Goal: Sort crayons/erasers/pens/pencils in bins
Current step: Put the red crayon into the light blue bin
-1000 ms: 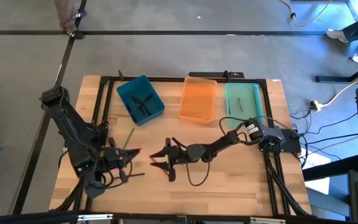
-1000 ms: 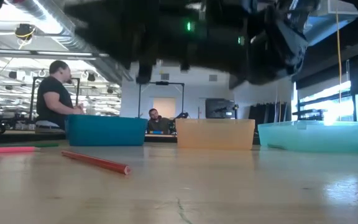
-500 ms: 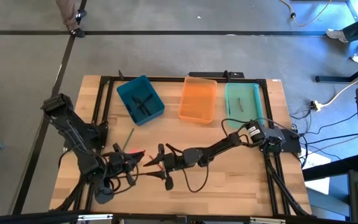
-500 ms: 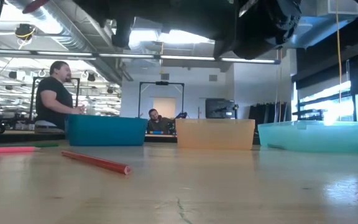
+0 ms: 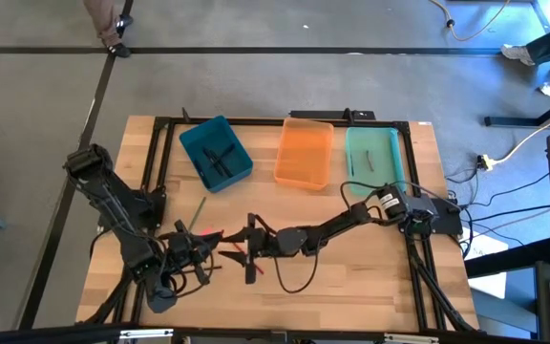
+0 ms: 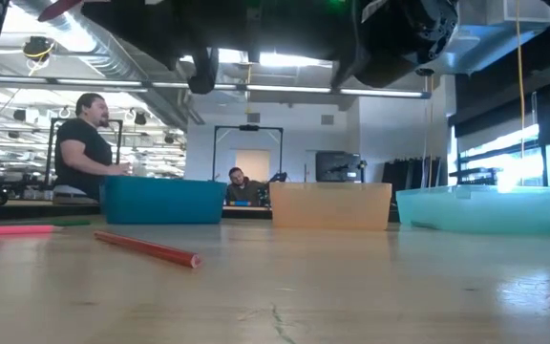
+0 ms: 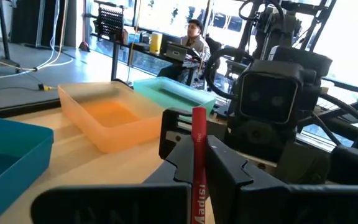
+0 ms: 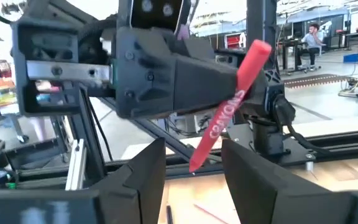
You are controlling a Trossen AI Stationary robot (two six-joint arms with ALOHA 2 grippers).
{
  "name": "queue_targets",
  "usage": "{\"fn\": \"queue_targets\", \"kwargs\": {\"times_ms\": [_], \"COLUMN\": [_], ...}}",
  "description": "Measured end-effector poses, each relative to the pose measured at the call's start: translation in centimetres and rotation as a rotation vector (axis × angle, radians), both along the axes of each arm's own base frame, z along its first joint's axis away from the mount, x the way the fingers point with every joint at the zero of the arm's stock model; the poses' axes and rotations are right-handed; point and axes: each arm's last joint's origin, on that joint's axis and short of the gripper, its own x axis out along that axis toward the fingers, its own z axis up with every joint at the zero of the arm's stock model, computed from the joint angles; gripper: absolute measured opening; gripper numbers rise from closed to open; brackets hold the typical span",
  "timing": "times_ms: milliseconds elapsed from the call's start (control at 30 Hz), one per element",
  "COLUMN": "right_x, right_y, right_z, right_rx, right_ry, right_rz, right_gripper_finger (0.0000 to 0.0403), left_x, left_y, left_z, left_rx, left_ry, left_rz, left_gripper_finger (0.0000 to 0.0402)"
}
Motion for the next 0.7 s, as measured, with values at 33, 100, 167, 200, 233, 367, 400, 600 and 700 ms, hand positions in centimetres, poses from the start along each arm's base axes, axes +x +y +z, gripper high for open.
{"fn": "queue_targets", "kwargs": {"times_ms": [33,100,167,200,233,367,400,600,700], "right_x": [0.0,0.1,0.2,0.3,0.3,0.4,0.4,0.5,0.5], "right_y": [-0.1,-0.4,-0.7,-0.8,-1.0,-1.4,-1.4,-1.4,-1.5], "right_z": [0.1,0.1,0.1,0.1,0.2,0.1,0.1,0.1,0.1], "right_rx": [0.004,0.003,0.005,0.007,0.009,0.029,0.028,0.026,0.027], "right_ry": [-0.007,-0.012,-0.013,-0.015,-0.017,-0.01,-0.01,-0.009,-0.007], "right_rz": [0.008,0.02,0.019,0.019,0.02,0.017,0.022,0.032,0.031], "right_gripper_finger": [0.0161,0.0161,0.0161,0.0161,0.0161,0.0159,0.0156,0.0098,0.0056], "left_x": [0.0,0.1,0.4,0.5,0.6,0.9,0.9,0.9,0.9], "left_y": [0.0,0.1,0.1,0.1,0.2,0.4,0.4,0.3,0.3], "left_z": [0.0,0.0,-0.2,-0.3,-0.3,-0.3,-0.3,-0.2,-0.2], "left_rx": [0.0,-0.002,-0.007,-0.004,-0.006,-0.01,-0.007,-0.003,0.0], "left_ry": [0.0,-0.002,0.002,0.004,0.005,0.006,0.008,0.011,0.015], "left_rz": [0.0,0.004,0.01,0.013,0.016,0.027,0.027,0.025,0.023], "left_gripper_finger": [0.0015,0.0015,0.0015,0.0015,0.0015,0.0015,0.0015,0.0015,0.0016]}}
